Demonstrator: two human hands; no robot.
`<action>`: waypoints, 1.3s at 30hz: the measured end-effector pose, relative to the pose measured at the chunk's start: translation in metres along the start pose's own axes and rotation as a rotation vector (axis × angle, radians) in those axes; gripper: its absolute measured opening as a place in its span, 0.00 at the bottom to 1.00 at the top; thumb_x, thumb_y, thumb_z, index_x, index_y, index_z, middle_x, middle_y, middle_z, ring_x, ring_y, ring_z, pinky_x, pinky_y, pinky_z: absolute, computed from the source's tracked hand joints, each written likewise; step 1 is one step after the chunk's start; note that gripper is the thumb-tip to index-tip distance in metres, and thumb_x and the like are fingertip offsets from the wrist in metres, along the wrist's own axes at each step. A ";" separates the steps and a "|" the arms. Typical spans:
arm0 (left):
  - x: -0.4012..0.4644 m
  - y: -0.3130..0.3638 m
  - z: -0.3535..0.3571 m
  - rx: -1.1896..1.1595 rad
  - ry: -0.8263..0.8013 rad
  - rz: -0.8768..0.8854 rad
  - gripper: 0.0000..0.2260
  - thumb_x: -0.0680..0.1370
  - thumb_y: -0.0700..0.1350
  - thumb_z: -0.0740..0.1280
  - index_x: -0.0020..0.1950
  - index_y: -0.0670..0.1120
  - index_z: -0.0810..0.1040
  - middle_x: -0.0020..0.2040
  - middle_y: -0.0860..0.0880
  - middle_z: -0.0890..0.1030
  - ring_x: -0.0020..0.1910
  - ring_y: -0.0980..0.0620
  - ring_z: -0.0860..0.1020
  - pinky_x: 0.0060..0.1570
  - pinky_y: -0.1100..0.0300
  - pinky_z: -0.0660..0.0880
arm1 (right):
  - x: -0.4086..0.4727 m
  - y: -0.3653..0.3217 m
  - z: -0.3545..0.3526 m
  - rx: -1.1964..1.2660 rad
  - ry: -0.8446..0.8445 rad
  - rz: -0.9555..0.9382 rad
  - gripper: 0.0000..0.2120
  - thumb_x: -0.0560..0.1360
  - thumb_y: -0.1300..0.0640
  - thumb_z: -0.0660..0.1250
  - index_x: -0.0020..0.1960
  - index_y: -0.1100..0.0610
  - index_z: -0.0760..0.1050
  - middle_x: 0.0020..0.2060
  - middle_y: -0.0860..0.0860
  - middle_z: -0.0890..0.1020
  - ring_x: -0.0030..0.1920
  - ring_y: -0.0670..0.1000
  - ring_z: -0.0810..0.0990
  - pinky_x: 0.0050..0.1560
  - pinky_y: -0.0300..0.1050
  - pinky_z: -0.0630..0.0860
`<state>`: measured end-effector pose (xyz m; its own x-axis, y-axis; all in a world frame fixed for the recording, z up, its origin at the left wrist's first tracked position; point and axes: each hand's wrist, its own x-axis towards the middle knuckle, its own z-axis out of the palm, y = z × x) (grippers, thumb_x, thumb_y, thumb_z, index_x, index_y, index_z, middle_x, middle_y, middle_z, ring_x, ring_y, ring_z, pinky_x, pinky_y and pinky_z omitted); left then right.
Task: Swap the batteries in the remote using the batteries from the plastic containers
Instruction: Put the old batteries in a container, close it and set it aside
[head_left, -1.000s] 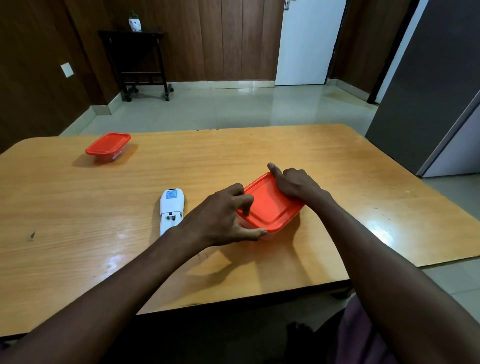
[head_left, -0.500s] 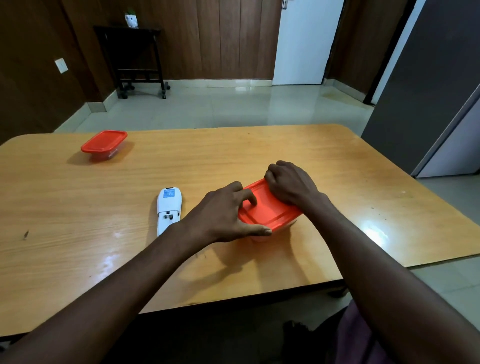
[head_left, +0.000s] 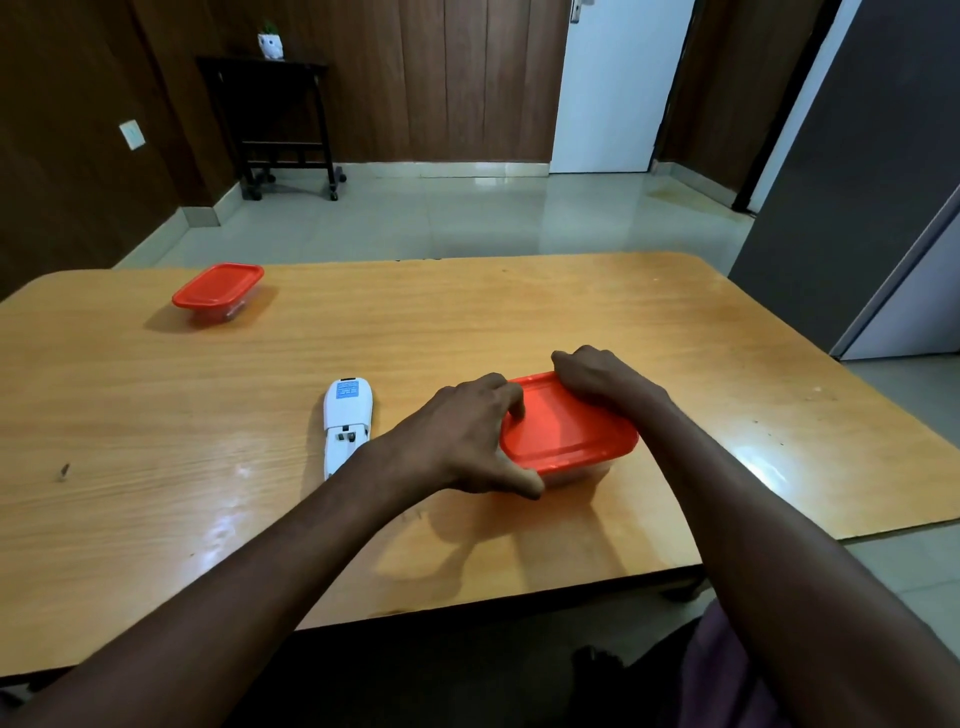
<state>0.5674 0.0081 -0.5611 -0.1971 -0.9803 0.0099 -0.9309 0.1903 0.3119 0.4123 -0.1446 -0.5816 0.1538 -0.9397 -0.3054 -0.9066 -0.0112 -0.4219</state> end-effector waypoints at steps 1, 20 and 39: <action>0.000 0.001 0.000 0.004 -0.008 0.000 0.32 0.62 0.64 0.75 0.61 0.51 0.72 0.57 0.54 0.74 0.49 0.49 0.75 0.45 0.56 0.71 | -0.001 0.000 0.000 -0.003 -0.003 0.006 0.26 0.78 0.45 0.51 0.68 0.59 0.72 0.64 0.61 0.76 0.54 0.60 0.76 0.60 0.55 0.75; -0.008 -0.001 -0.002 -0.020 -0.045 0.024 0.35 0.64 0.61 0.76 0.65 0.49 0.69 0.60 0.53 0.72 0.49 0.50 0.73 0.45 0.58 0.70 | 0.003 0.012 0.004 0.115 0.183 -0.043 0.22 0.80 0.42 0.61 0.56 0.61 0.78 0.52 0.58 0.79 0.45 0.59 0.78 0.47 0.49 0.76; -0.005 0.025 0.010 0.200 -0.026 0.072 0.30 0.76 0.44 0.68 0.78 0.49 0.66 0.79 0.54 0.63 0.69 0.46 0.62 0.69 0.52 0.65 | -0.046 0.039 -0.004 -0.464 0.349 -0.267 0.32 0.83 0.38 0.48 0.54 0.61 0.81 0.54 0.61 0.83 0.55 0.63 0.81 0.51 0.52 0.75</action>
<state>0.5426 0.0184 -0.5629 -0.2709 -0.9626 -0.0004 -0.9561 0.2690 0.1165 0.3679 -0.1032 -0.5802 0.3314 -0.9393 0.0886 -0.9428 -0.3333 -0.0080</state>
